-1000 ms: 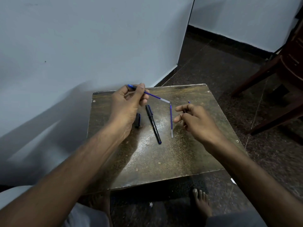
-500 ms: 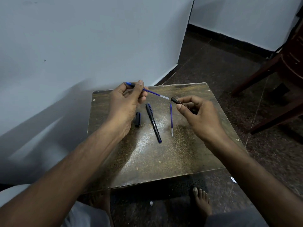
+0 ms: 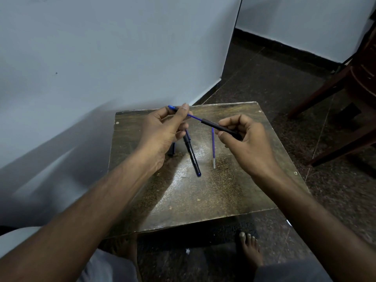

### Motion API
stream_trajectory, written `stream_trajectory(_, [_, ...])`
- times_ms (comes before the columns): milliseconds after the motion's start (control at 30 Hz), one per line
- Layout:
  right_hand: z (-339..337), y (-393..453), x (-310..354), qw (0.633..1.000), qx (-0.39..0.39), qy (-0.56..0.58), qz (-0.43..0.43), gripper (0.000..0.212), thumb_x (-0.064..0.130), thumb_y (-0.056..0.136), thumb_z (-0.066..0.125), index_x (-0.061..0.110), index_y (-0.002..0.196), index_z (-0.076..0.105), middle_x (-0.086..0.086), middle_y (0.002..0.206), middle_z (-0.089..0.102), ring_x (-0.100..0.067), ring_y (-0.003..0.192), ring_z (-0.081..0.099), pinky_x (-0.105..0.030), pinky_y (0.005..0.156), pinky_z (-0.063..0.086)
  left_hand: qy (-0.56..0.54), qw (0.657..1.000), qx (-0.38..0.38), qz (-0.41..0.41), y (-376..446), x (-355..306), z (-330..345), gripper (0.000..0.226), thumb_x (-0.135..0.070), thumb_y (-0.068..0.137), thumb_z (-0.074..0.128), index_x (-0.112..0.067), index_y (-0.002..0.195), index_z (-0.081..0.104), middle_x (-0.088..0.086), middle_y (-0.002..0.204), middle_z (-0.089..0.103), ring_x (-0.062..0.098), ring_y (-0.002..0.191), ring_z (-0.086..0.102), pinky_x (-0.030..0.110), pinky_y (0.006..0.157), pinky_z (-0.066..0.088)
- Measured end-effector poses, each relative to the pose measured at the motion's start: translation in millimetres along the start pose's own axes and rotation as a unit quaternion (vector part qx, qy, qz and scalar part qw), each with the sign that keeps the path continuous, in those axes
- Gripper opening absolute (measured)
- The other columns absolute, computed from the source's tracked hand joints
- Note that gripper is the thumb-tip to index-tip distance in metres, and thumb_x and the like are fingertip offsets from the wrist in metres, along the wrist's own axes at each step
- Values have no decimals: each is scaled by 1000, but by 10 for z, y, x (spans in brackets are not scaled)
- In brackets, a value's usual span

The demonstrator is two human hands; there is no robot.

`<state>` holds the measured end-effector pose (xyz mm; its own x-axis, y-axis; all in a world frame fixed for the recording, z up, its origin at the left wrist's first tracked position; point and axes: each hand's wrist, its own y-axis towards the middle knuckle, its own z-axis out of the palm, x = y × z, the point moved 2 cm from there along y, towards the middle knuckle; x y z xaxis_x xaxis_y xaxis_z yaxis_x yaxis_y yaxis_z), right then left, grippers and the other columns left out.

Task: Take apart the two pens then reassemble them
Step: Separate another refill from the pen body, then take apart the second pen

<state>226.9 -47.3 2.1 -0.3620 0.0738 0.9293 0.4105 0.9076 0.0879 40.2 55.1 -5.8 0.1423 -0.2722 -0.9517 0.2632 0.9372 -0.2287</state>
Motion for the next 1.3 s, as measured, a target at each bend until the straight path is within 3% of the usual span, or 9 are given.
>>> stream_trajectory(367, [22,-19,-9,999,-26,-9,-37,12,21,92,87,25,102,82,6,87,84,-8,81,80,-39,82,67,-3,995,37,-95,-76,61,108,33,-40,89,85,-12,108,85,-14,73,73,0,68,57,19,66,50])
stream_trajectory(467, [28,-27,20,999,-6,-5,-41,4,24,95,83,23,99,83,5,80,82,-4,69,75,-30,69,60,1,995,44,-93,-70,65,86,40,-41,87,86,-12,114,85,-12,72,68,1,68,57,19,65,49])
stream_trajectory(567, [35,-36,12,999,-9,-22,-46,13,35,98,78,26,92,83,4,71,77,-9,61,65,-39,58,51,1,994,49,-93,-77,66,88,43,-42,86,87,-12,117,84,-12,75,67,1,69,57,19,64,48])
stream_trajectory(633, [21,-29,15,999,1,-28,-40,21,42,100,73,26,91,84,0,68,74,-11,59,59,-41,60,48,7,995,47,-89,-73,61,83,43,-42,85,87,-14,117,85,-11,75,67,2,67,57,19,64,49])
stream_trajectory(767, [12,-20,35,999,20,7,-25,21,33,96,81,23,114,76,3,86,81,-5,76,74,-32,73,61,15,996,30,-84,-42,55,56,44,-46,82,90,-17,115,86,-4,88,71,2,66,58,19,63,49])
stream_trajectory(867, [37,-19,41,999,24,5,-30,8,26,100,77,19,100,73,0,83,80,-7,73,73,-31,70,59,7,996,39,-83,-27,54,38,46,-49,79,90,-19,115,86,2,103,71,3,68,57,20,64,47])
stream_trajectory(1000, [41,-36,38,1000,20,14,-18,25,44,104,68,21,97,77,-2,79,80,-12,67,70,-41,68,58,9,996,44,-77,-36,29,34,43,-48,80,89,-21,113,87,3,109,73,3,71,57,21,66,47])
stream_trajectory(1100, [30,-38,38,1000,1,8,-13,19,36,95,81,21,104,73,-2,86,82,-20,77,77,-41,72,63,1,997,33,-75,-21,17,19,37,-43,82,89,-19,111,87,-1,106,76,2,72,57,20,64,48])
stream_trajectory(1300, [20,-52,64,1000,-3,27,-11,33,44,106,64,15,96,75,-4,76,79,-13,64,70,-35,64,57,3,996,36,-76,-9,38,9,38,-43,82,89,-18,111,87,-5,91,71,3,70,56,18,60,47])
